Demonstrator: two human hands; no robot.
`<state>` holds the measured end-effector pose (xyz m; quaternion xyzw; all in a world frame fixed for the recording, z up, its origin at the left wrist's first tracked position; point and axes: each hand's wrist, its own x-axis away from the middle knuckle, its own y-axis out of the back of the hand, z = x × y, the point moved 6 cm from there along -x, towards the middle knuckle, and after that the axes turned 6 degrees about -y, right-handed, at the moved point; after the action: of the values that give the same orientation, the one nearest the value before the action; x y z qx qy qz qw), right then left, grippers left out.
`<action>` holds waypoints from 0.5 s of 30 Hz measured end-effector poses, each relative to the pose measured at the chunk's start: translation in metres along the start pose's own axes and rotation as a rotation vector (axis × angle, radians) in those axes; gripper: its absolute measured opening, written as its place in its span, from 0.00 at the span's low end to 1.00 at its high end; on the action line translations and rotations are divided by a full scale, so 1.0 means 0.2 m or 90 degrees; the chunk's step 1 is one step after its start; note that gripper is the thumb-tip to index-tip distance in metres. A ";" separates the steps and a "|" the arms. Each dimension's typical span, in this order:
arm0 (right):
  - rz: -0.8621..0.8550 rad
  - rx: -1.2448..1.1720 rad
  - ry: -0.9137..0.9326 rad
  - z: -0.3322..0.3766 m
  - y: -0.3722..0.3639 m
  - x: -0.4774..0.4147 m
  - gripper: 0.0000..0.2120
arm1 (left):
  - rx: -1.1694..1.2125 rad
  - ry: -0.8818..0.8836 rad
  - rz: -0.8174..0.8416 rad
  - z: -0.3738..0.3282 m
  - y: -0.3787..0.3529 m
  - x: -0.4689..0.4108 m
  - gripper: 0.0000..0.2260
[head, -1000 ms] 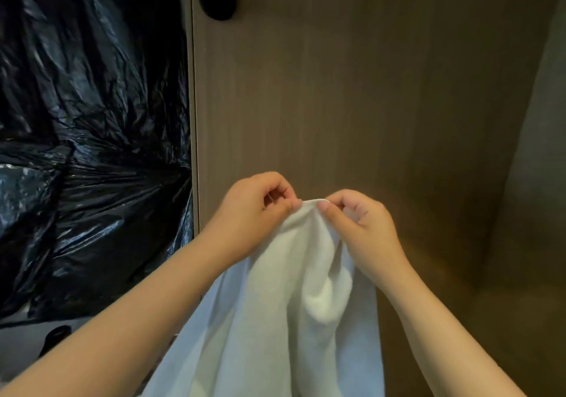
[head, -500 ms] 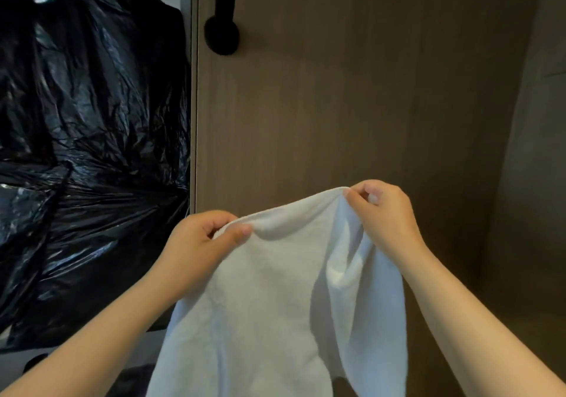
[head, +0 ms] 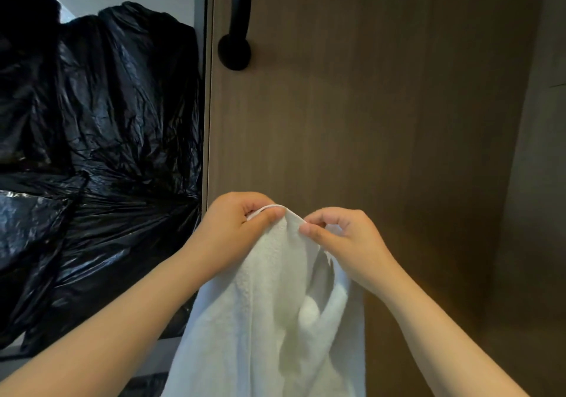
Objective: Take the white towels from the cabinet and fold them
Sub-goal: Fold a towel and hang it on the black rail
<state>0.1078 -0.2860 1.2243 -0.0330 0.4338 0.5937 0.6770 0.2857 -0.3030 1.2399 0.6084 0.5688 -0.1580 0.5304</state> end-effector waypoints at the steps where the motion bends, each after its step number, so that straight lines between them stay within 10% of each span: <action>1: -0.025 0.020 0.012 0.01 0.01 0.00 0.06 | -0.008 0.003 0.007 0.01 0.01 0.00 0.09; 15: -0.221 0.102 0.035 0.01 0.23 -0.01 0.09 | -0.145 0.158 0.086 0.31 0.05 0.22 0.07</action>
<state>0.0710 -0.2727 1.2487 -0.0695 0.4860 0.4306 0.7573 0.3328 -0.3291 1.1865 0.5959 0.6022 0.0201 0.5309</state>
